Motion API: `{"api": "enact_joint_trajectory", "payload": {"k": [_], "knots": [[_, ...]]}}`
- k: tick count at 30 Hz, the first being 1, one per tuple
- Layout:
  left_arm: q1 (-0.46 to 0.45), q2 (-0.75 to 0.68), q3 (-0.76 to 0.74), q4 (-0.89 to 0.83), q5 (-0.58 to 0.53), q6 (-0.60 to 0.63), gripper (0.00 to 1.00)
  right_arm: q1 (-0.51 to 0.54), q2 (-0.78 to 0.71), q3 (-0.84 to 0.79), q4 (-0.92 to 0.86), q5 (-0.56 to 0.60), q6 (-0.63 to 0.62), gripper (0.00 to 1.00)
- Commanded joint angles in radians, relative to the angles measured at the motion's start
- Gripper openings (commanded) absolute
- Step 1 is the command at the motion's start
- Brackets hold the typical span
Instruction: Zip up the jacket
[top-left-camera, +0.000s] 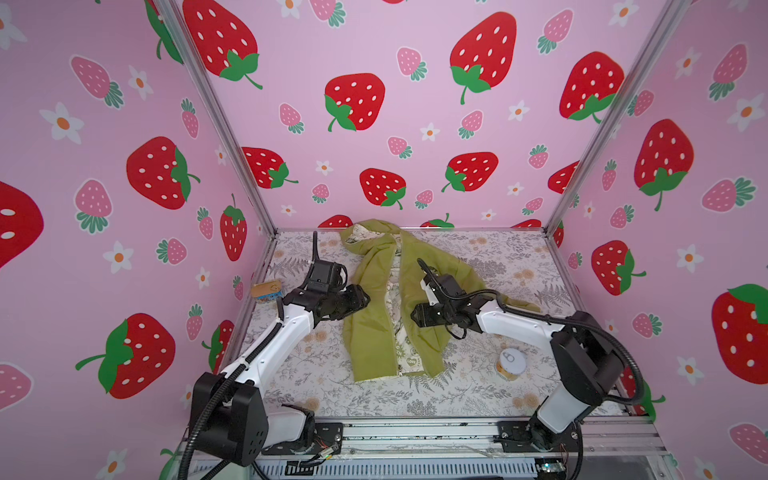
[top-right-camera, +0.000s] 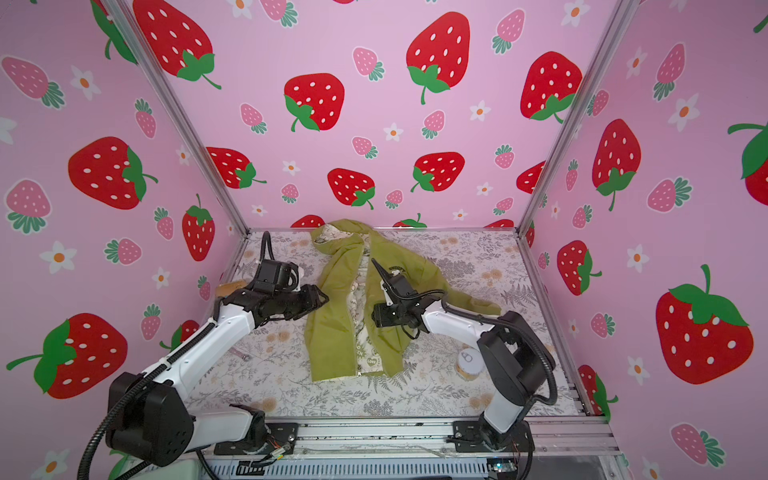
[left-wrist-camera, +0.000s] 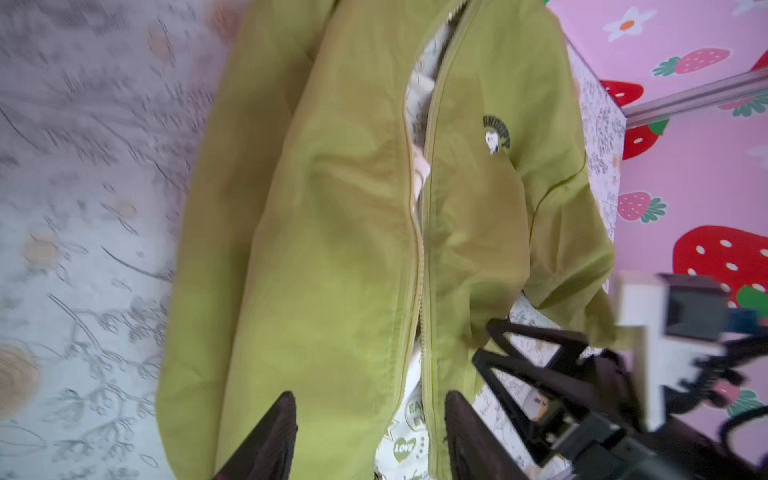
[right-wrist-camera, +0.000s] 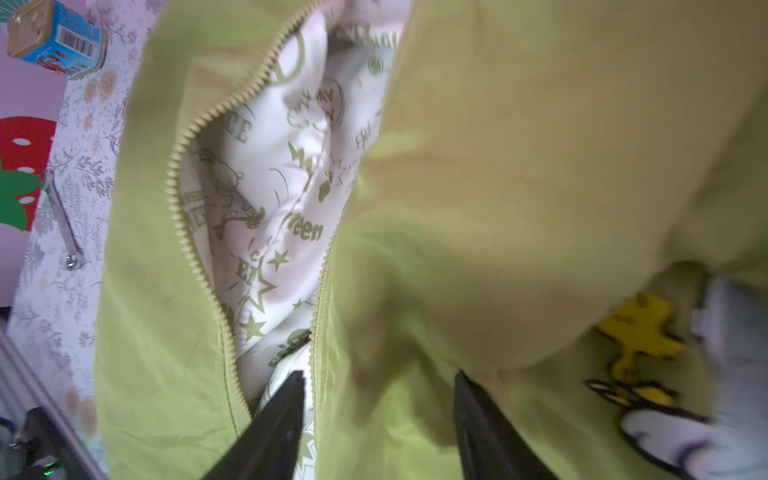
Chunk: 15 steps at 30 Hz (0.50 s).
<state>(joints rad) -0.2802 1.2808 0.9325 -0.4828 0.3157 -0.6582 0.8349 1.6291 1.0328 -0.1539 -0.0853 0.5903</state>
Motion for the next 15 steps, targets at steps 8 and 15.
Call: {"api": "enact_joint_trajectory", "payload": {"k": [8, 15], "knots": [[-0.305, -0.345, -0.305, -0.031, -0.052, -0.369, 0.59, 0.014, -0.388, -0.115, -0.032, 0.577, -0.04, 0.7], [-0.468, -0.608, -0.551, 0.089, -0.156, -0.673, 0.67, -0.002, -0.513, -0.215, 0.092, 0.315, -0.015, 0.95]]}}
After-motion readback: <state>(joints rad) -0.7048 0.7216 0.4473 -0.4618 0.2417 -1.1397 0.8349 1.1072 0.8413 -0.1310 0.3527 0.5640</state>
